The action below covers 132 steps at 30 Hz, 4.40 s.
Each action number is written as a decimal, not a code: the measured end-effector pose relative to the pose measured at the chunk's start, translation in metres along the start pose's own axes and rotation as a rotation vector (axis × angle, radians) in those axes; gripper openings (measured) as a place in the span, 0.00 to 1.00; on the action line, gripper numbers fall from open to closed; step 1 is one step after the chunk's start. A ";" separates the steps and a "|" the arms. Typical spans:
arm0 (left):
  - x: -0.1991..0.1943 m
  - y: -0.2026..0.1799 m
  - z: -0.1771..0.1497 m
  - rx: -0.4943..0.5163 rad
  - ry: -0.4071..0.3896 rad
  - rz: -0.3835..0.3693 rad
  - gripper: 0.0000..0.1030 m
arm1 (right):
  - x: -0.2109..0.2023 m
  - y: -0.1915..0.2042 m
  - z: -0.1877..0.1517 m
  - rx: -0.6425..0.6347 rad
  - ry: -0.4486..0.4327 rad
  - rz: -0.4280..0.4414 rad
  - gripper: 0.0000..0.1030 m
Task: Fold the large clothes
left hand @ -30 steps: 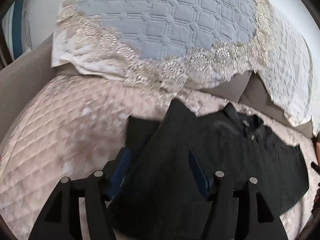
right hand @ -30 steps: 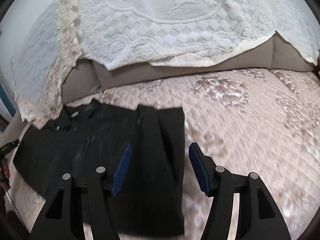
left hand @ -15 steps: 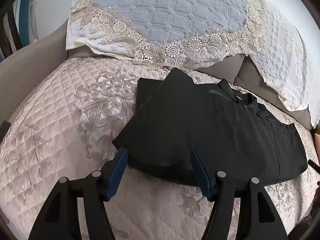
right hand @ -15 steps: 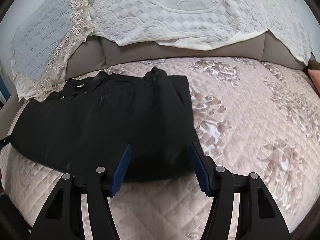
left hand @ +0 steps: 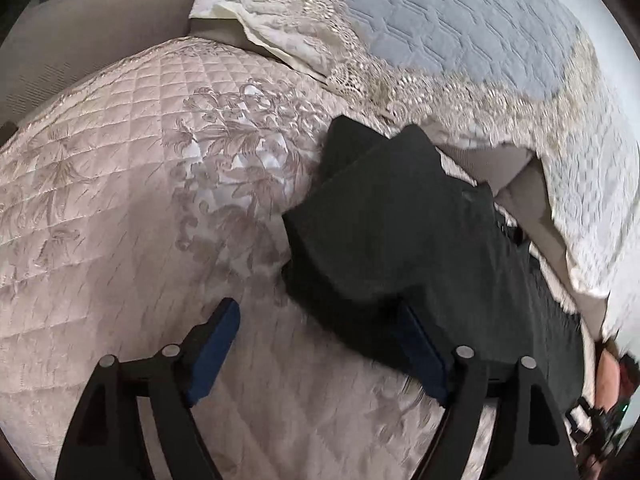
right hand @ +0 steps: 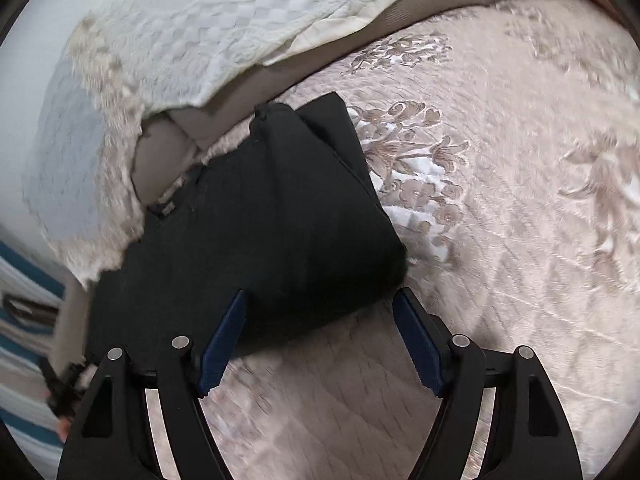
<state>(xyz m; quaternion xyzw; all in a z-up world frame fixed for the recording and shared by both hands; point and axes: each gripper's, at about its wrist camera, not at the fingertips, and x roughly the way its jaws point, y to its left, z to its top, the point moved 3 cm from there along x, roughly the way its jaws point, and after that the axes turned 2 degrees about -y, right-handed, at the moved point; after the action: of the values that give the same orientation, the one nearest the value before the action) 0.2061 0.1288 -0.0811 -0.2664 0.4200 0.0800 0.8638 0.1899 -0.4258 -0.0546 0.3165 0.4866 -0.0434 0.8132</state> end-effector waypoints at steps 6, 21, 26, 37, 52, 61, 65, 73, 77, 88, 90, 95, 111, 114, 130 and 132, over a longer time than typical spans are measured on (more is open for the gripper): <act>0.016 0.001 0.014 -0.027 -0.050 0.032 0.77 | 0.020 -0.012 0.014 0.116 -0.018 0.067 0.74; -0.084 -0.014 -0.004 0.105 -0.083 -0.032 0.10 | -0.057 0.011 -0.002 0.080 -0.011 0.077 0.16; -0.105 0.020 -0.062 0.107 -0.005 0.001 0.11 | -0.085 -0.006 -0.045 0.061 0.046 -0.015 0.19; -0.141 0.021 -0.053 0.182 -0.027 0.035 0.48 | -0.140 0.001 -0.050 -0.118 -0.028 -0.154 0.55; -0.007 -0.052 -0.002 0.317 0.089 -0.003 0.71 | -0.013 0.042 0.021 -0.444 0.111 -0.090 0.61; -0.025 -0.072 0.004 0.395 0.024 -0.075 0.06 | -0.007 0.052 0.022 -0.477 0.115 -0.060 0.09; -0.037 -0.079 0.026 0.375 -0.082 -0.114 0.06 | -0.037 0.060 0.052 -0.415 -0.043 0.017 0.09; 0.039 -0.068 0.025 0.309 0.027 0.021 0.11 | 0.038 0.035 0.050 -0.370 0.064 -0.136 0.17; 0.030 -0.064 0.029 0.295 0.023 0.032 0.19 | 0.025 0.036 0.051 -0.374 0.041 -0.141 0.28; -0.085 -0.057 -0.012 0.373 -0.082 -0.047 0.44 | -0.070 0.046 -0.011 -0.407 -0.040 -0.146 0.33; -0.085 -0.059 -0.035 0.403 -0.042 -0.069 0.45 | -0.063 0.034 -0.027 -0.397 0.005 -0.182 0.33; -0.057 -0.063 -0.072 0.456 0.048 -0.004 0.45 | -0.041 0.023 -0.038 -0.407 0.062 -0.275 0.33; -0.056 -0.147 -0.128 0.581 0.106 -0.156 0.49 | -0.013 0.115 -0.120 -0.523 0.144 -0.041 0.29; -0.076 -0.140 -0.115 0.568 0.046 -0.173 0.49 | -0.035 0.115 -0.104 -0.524 0.073 -0.041 0.29; -0.099 -0.046 -0.054 0.313 -0.086 0.012 0.52 | -0.078 0.063 -0.062 -0.366 -0.069 -0.222 0.32; -0.103 -0.035 -0.049 0.291 -0.113 0.038 0.55 | -0.084 0.082 -0.070 -0.406 -0.082 -0.184 0.32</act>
<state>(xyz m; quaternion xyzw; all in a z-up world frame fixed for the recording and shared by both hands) 0.1197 0.0819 -0.0125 -0.1253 0.3831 0.0496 0.9138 0.1232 -0.3413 0.0303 0.0986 0.4787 -0.0317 0.8719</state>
